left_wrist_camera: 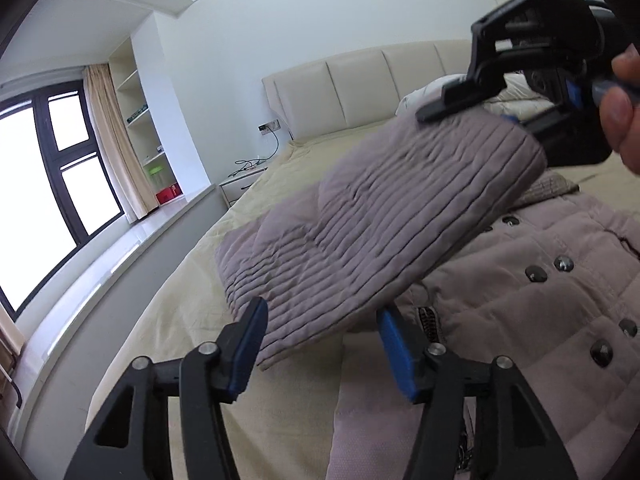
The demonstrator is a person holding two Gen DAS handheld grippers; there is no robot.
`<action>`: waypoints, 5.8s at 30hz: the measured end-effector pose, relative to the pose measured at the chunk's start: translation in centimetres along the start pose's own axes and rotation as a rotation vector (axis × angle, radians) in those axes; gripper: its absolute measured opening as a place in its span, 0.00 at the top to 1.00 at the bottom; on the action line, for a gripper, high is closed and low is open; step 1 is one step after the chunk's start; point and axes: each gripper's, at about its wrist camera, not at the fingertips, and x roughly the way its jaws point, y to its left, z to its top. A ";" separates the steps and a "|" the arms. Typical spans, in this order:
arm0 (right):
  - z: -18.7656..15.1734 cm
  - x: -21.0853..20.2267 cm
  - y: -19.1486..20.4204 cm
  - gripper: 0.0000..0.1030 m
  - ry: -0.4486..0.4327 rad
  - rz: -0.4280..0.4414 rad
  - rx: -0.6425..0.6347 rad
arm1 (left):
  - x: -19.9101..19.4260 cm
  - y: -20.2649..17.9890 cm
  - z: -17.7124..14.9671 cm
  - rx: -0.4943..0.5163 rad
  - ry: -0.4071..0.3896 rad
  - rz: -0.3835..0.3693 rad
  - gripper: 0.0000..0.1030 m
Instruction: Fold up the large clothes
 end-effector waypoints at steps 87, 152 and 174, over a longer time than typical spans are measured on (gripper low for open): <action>14.6 -16.1 -5.1 0.51 -0.388 -0.931 -0.523 | 24.9 -6.7 10.6 0.019 0.226 -0.026 0.40; 33.7 -15.5 -2.8 0.89 -0.490 -0.804 -0.415 | 19.7 -5.9 15.2 -0.298 -0.062 -0.392 0.94; 6.9 -20.7 -9.8 0.90 -0.560 -0.745 -0.336 | 12.7 -1.2 14.2 -0.440 0.070 -0.477 0.52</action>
